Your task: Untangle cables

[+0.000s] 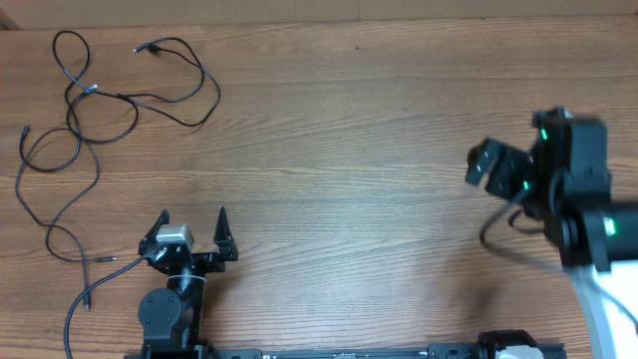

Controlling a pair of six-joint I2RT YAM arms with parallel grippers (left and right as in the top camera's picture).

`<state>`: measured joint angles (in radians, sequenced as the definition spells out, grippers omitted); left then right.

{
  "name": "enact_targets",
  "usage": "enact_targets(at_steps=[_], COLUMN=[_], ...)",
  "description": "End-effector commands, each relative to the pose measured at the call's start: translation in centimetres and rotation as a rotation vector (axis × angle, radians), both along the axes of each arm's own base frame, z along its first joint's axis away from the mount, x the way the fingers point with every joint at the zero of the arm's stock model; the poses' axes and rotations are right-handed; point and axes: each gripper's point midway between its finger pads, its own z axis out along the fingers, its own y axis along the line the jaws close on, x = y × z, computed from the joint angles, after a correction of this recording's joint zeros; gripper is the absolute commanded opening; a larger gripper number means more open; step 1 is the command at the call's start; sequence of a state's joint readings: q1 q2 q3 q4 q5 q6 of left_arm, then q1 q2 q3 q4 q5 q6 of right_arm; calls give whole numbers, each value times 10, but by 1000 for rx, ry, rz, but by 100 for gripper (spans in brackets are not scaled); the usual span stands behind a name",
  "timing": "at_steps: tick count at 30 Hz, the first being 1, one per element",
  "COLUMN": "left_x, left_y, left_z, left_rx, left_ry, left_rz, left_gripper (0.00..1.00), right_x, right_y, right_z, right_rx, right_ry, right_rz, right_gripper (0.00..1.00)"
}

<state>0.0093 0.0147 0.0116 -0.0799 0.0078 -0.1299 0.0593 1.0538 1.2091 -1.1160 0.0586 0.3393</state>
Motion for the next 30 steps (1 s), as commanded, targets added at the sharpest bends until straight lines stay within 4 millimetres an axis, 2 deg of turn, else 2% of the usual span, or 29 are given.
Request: enact_targets(at_steps=[1, 8, 9, 14, 23, 30], left_x=[0, 0, 0, 0, 0, 0], left_y=[1, 1, 1, 1, 1, 1], left_z=[0, 0, 0, 0, 0, 0], left_rx=[17, 18, 17, 17, 17, 17], left_ry=[-6, -6, -6, -6, -6, -6], left_rz=[1, 0, 1, 1, 1, 1], left_gripper=[100, 100, 100, 100, 100, 100], right_x=[-25, -77, -90, -113, -122, -119], right_y=[-6, -9, -9, -11, -5, 5], right_z=[1, 11, 12, 9, 9, 16], right_rx=[-16, -1, 2, 5, 37, 72], right_ry=[-66, -275, -316, -361, -373, -406], right_rz=[-11, -16, -16, -16, 8, 48], right_gripper=[100, 100, 100, 100, 100, 100])
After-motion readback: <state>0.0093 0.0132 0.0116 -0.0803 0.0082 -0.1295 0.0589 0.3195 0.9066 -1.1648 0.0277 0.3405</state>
